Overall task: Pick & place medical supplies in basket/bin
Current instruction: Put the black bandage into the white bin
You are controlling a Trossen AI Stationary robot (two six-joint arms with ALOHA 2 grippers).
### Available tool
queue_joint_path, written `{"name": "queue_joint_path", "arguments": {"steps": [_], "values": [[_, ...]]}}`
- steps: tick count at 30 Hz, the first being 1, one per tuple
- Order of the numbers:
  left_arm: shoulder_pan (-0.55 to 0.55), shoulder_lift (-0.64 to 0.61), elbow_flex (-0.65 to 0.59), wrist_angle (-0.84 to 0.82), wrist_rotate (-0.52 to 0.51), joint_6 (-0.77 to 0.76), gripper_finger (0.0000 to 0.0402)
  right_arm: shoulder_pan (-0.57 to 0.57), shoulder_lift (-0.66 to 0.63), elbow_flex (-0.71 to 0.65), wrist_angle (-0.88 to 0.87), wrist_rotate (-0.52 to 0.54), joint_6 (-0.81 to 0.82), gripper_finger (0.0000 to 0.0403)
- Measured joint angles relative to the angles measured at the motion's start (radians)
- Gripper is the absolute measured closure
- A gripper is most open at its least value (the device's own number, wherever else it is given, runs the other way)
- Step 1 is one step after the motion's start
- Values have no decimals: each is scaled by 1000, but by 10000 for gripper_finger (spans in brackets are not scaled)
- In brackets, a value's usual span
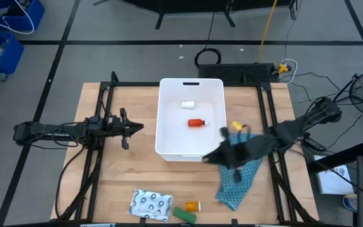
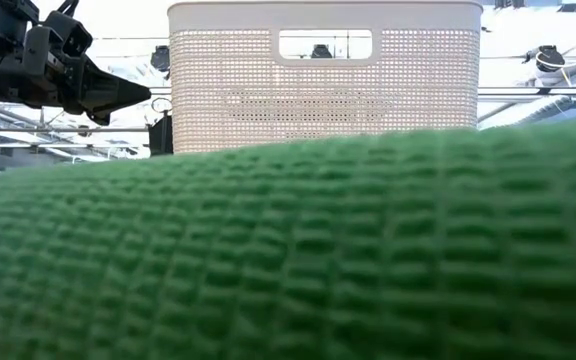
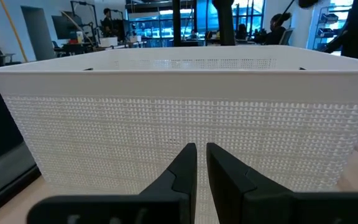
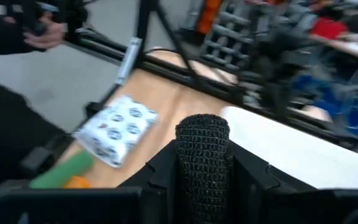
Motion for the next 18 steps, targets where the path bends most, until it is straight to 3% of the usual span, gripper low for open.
{"name": "queue_joint_path", "arguments": {"steps": [5, 18], "values": [[0, 0, 0, -13, 0, -10, 360, -7, -188, -124, 24, 33, -42, 310], [0, 0, 0, -49, 0, -67, 360, -64, -785, -768, 456, 33, -30, 310]]}}
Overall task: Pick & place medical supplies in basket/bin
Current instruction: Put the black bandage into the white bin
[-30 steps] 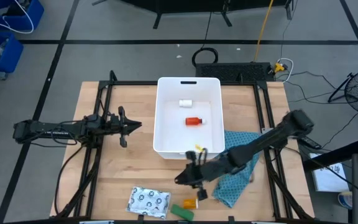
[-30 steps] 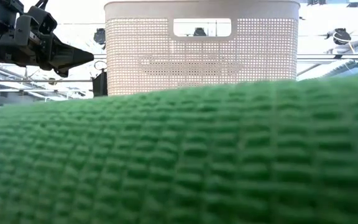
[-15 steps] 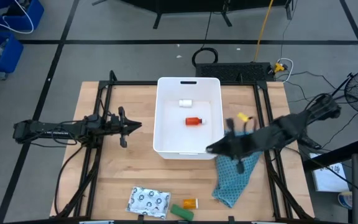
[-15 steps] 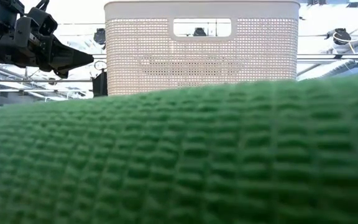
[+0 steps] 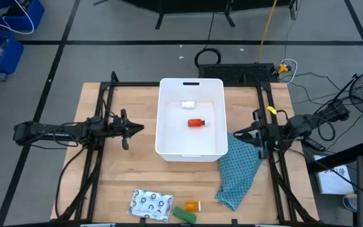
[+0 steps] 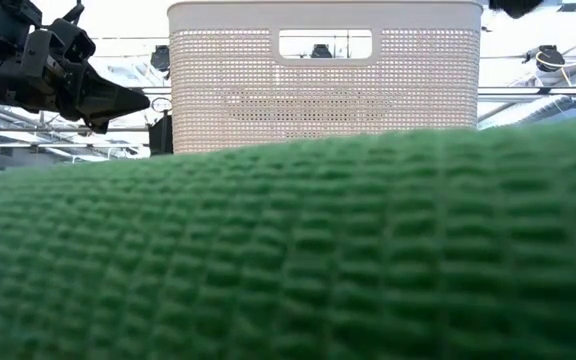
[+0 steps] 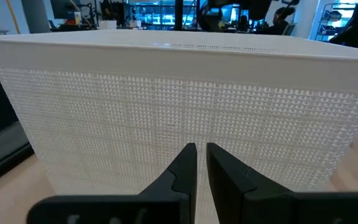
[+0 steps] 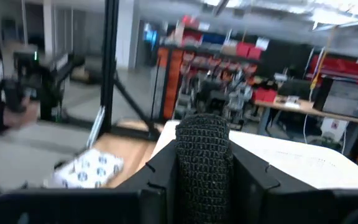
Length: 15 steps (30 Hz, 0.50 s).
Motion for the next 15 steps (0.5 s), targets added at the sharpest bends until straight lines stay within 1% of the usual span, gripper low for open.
{"name": "queue_joint_path", "arguments": {"steps": [3, 9, 11, 15], "values": [[0, 0, 0, 0, 0, -10, 360, -5, -54, -107, 105, 3, 9, 310], [0, 0, 0, 0, -15, 0, 360, -5, -94, -272, 330, 6, -33, 310], [0, 0, 0, 0, -30, 9, 360, -5, -99, -302, 383, 29, -46, 310], [0, 0, 0, 0, -52, 19, 360, -15, -108, -319, 393, 25, -50, 310]]}}
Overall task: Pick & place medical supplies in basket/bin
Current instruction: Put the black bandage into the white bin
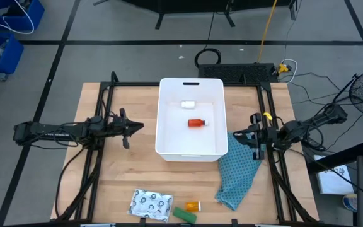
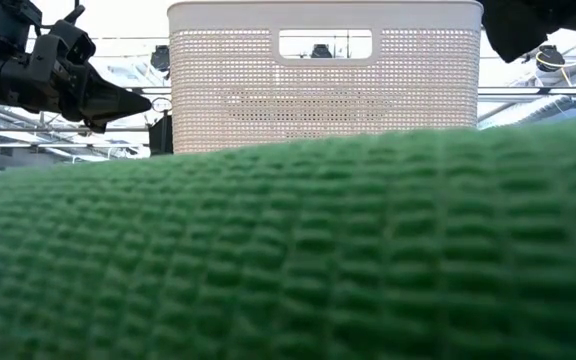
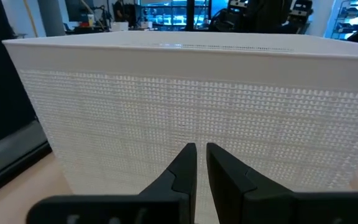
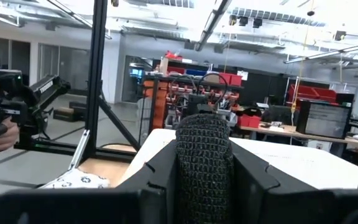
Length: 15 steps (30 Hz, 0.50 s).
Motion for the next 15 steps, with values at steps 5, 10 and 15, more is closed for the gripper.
{"name": "queue_joint_path", "arguments": {"steps": [5, 10, 15], "values": [[0, 0, 0, 0, -1, 20, 360, -15, 0, 0, 21, -1, -5, 310], [0, 0, 0, -1, -2, 22, 360, -41, 21, 82, 29, -1, -54, 310], [0, 0, 0, -1, -39, 22, 360, -102, 157, 278, -131, 59, -77, 310]]}}
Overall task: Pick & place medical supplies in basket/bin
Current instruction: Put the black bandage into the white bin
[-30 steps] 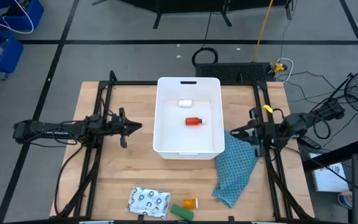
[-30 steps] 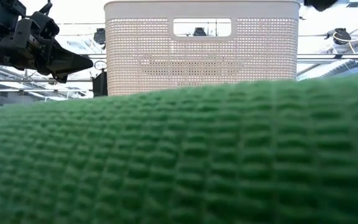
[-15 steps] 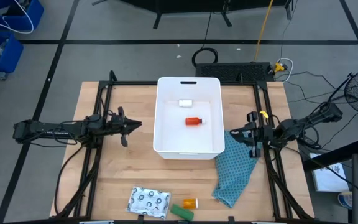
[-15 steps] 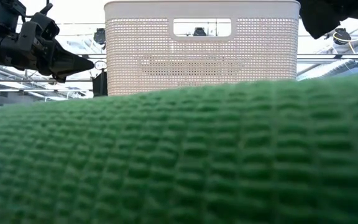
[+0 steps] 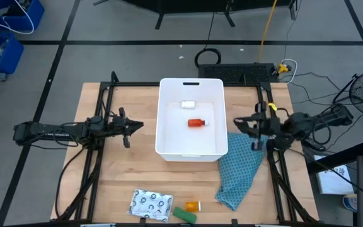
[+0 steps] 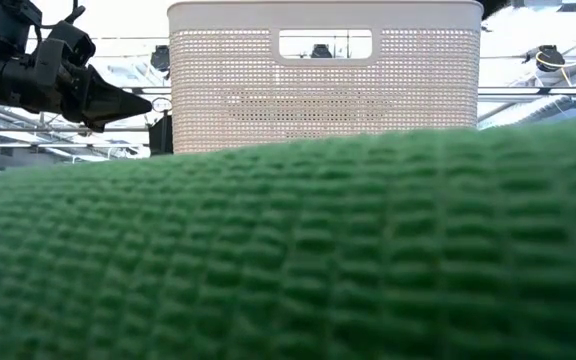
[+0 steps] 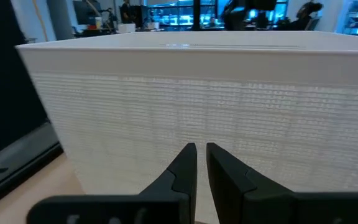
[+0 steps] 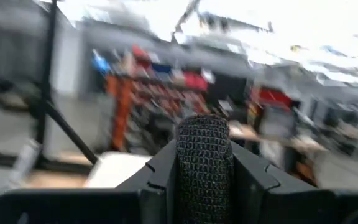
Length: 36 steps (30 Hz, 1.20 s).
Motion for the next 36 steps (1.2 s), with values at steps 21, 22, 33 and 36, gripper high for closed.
{"name": "queue_joint_path", "arguments": {"steps": [21, 22, 33, 36], "values": [[0, 0, 0, 1, -38, 27, 360, -579, 748, 715, -524, -529, 73, 320], [0, 0, 0, 2, -38, 27, 360, -593, 787, 732, -534, -548, 68, 320], [0, 0, 0, 2, -37, 33, 360, -634, 1108, 842, -621, -610, -48, 319], [0, 0, 0, 2, -39, 54, 360, -644, 1161, 848, -618, -609, -61, 319]]}}
